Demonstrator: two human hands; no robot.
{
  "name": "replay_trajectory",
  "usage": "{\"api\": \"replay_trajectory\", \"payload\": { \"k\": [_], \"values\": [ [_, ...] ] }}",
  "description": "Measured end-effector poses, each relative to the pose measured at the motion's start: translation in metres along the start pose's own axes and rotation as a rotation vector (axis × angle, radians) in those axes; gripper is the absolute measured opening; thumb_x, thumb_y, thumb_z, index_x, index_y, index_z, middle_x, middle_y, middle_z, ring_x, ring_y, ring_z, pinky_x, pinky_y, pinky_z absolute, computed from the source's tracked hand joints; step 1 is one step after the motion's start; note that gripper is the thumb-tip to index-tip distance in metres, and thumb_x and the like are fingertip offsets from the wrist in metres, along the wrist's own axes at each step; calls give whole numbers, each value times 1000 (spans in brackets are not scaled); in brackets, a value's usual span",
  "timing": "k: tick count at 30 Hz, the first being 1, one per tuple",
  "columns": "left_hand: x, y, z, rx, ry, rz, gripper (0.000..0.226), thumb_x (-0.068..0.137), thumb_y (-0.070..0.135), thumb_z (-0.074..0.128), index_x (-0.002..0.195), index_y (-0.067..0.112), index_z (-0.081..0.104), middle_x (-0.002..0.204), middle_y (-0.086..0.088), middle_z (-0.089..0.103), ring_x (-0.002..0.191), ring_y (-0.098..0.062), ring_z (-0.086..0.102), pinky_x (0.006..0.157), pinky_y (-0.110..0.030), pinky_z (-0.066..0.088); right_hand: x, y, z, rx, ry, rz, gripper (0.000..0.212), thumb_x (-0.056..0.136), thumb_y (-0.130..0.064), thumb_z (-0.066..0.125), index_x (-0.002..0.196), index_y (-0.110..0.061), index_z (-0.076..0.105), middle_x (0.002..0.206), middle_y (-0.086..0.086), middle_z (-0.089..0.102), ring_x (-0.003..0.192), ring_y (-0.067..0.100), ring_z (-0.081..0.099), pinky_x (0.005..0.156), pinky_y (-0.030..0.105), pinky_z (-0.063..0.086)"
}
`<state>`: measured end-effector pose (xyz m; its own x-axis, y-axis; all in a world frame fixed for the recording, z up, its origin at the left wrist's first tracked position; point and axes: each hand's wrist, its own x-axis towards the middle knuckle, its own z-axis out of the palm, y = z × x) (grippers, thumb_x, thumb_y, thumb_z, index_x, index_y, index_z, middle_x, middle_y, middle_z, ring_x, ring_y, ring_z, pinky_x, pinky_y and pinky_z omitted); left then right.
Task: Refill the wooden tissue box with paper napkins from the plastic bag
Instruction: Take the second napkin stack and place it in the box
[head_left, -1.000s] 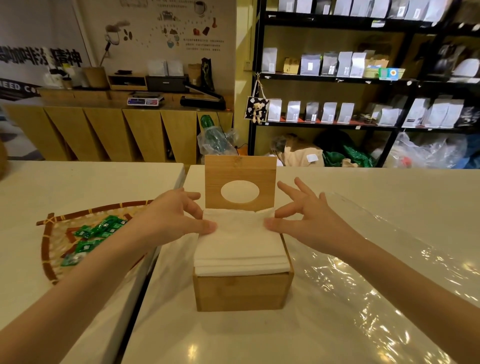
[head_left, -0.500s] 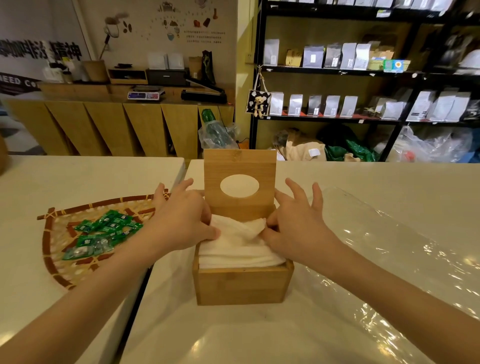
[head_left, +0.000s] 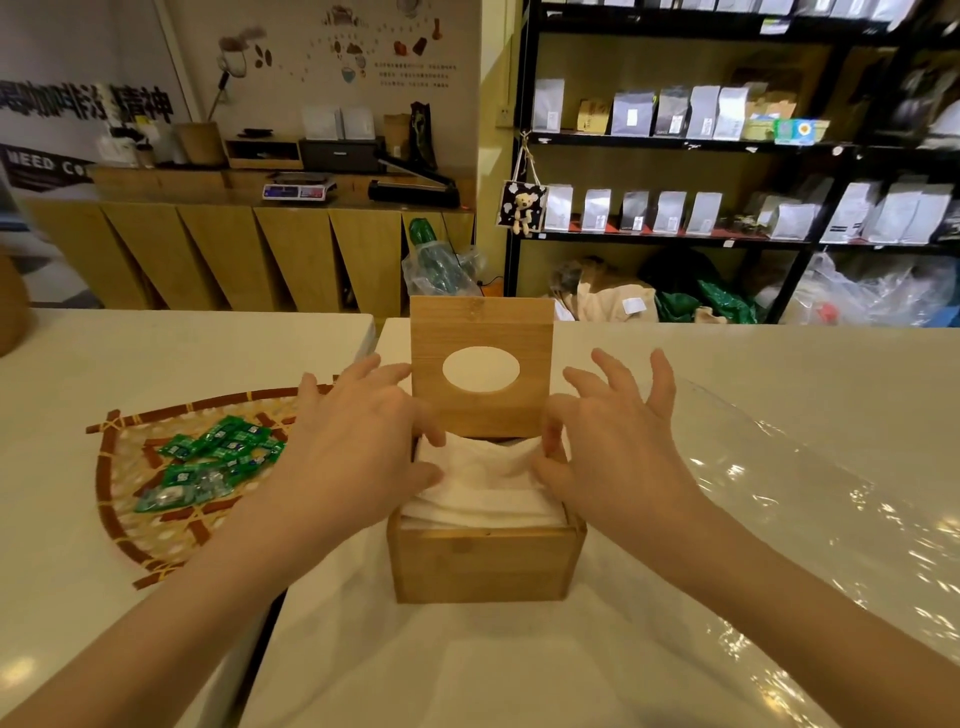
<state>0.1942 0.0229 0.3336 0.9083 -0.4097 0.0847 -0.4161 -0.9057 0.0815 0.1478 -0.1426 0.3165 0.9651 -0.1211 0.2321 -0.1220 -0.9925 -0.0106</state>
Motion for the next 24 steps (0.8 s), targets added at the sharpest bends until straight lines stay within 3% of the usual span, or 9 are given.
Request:
{"api": "replay_trajectory", "payload": {
  "k": [3,6,9,14,24],
  "values": [
    [2,0,0,25,-166,-16,45,75,50,63,119,44,54,157,1,15,145,-25,-1,112,-61,6,0,8,-7,119,-59,-11,10,85,-37,59,90,-33,67,154,1,26,145,23,-2,111,53,-15],
    [5,1,5,54,-229,-18,53,74,51,63,124,45,48,158,0,8,145,-28,-5,110,-64,4,0,8,-5,231,-172,-28,20,81,-37,63,101,-39,68,156,-1,19,145,21,-7,111,54,-15],
    [6,3,8,93,-227,-29,59,72,53,65,127,45,45,158,0,5,144,-29,-9,108,-66,3,2,7,1,155,-252,-49,41,78,-45,64,119,-44,56,158,1,9,144,25,-13,109,57,-17],
    [7,6,10,215,-233,-39,63,71,58,63,129,41,45,158,-1,2,143,-33,-14,105,-71,1,4,7,6,31,-285,-92,52,78,-49,59,128,-42,48,158,7,5,143,30,-16,105,61,-20],
    [17,7,11,324,-407,-13,55,79,45,61,130,31,46,156,-8,12,142,-37,-13,99,-76,-4,12,4,5,-129,-414,-146,36,79,-45,54,104,-21,64,153,16,21,143,36,-11,101,64,-24]
  ]
}}
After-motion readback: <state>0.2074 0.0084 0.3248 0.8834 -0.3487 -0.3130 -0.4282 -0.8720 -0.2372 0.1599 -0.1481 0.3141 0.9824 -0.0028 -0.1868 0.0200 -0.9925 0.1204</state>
